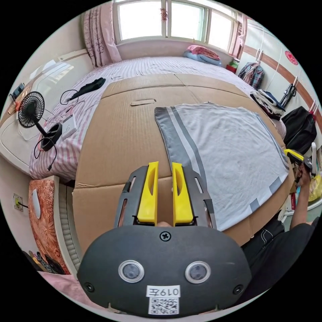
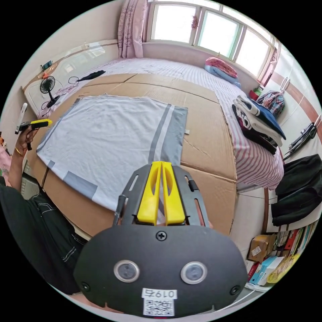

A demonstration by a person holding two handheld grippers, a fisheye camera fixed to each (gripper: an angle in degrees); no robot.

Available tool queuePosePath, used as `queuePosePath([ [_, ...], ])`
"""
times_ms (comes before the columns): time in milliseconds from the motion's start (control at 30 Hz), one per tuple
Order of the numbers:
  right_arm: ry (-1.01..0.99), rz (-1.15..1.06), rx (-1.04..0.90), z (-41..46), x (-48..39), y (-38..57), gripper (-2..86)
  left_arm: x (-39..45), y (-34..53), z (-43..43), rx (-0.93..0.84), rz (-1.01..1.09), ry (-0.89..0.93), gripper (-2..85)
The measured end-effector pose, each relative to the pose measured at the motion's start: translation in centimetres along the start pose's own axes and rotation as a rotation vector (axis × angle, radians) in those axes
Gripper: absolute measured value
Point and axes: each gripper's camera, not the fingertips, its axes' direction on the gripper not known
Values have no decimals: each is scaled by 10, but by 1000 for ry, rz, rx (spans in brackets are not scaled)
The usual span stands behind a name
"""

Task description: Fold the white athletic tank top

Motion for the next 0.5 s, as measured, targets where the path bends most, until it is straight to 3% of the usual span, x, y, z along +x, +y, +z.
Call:
queuePosePath([
  [133,10,-142,110,-12,-67,-20,-10,-13,-13,-9,118,-58,-21,28],
  [267,42,-258,121,-2,-126,-44,-10,-10,-53,3,142,25,42,33],
  [433,-67,-326,113,5,-167,-59,-10,-25,-121,35,115,52,-53,62],
  [500,-60,-334,105,7,-178,-61,-10,-47,-142,52,68,6,76,72],
])
